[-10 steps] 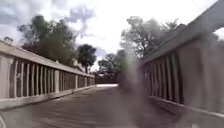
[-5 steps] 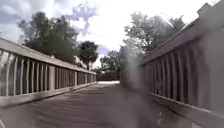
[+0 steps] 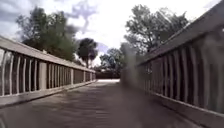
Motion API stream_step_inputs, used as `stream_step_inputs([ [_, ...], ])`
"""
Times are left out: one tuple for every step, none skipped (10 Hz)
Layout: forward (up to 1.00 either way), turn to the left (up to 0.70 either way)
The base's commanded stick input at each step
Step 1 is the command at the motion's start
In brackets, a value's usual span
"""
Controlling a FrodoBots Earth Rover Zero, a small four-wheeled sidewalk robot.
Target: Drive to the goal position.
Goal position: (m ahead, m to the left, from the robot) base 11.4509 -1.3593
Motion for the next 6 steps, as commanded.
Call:
stream_step_inputs([
  [0.69,0.12],
  [0.69,0.10],
  [0.69,0.07],
  [0.69,0.04],
  [0.69,0.02],
  [0.69,0.09],
])
